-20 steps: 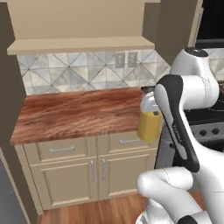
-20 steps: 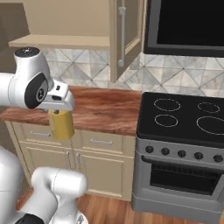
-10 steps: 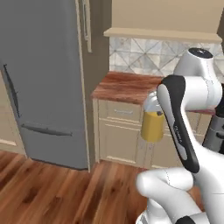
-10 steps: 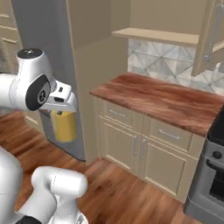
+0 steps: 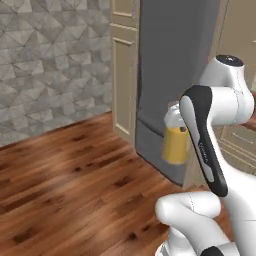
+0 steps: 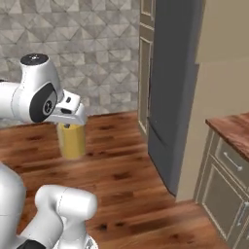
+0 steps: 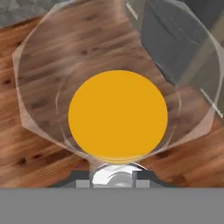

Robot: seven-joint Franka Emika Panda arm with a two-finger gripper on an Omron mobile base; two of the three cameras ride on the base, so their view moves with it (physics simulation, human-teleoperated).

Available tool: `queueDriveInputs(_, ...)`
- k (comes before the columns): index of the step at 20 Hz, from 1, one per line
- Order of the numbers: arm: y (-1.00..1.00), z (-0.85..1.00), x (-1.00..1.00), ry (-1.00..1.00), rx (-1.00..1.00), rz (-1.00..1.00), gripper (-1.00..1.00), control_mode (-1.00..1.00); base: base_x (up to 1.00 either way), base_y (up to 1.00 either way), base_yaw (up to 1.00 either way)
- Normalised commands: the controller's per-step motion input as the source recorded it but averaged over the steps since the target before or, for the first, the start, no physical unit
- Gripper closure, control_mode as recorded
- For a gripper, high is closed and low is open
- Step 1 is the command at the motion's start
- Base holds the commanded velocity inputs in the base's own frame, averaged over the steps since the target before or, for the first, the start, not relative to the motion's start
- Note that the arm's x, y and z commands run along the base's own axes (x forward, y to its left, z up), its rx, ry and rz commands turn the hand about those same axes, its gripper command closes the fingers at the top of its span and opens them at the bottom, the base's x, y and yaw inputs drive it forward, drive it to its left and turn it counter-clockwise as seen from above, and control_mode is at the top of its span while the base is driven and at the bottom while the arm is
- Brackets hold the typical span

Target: There is a tray on the dining counter. Grab the cup, mug, and pitcher and place them on the tray. The pitcher may be placed next to the tray if it cannot fit the tray.

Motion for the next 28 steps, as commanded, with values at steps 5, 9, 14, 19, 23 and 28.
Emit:
queueDriveInputs(5,0.0,0.0,0.0,0.0,0.0,0.0,1.0,1.0,0.1,-0.05,0.96)
queueDriveInputs(9,0.0,0.0,0.0,0.0,0.0,0.0,1.0,1.0,0.81,-0.26,0.76)
queueDriveInputs(14,0.0,0.0,0.0,0.0,0.0,0.0,1.0,1.0,1.0,-0.51,0.47)
queueDriveInputs(19,0.0,0.0,0.0,0.0,0.0,0.0,1.0,1.0,1.0,-0.62,0.14)
queueDriveInputs(23,0.0,0.0,0.0,0.0,0.0,0.0,1.0,1.0,1.0,-0.43,0.1)
queueDriveInputs(28,0.0,0.0,0.0,0.0,0.0,0.0,1.0,1.0,1.0,-0.02,0.31)
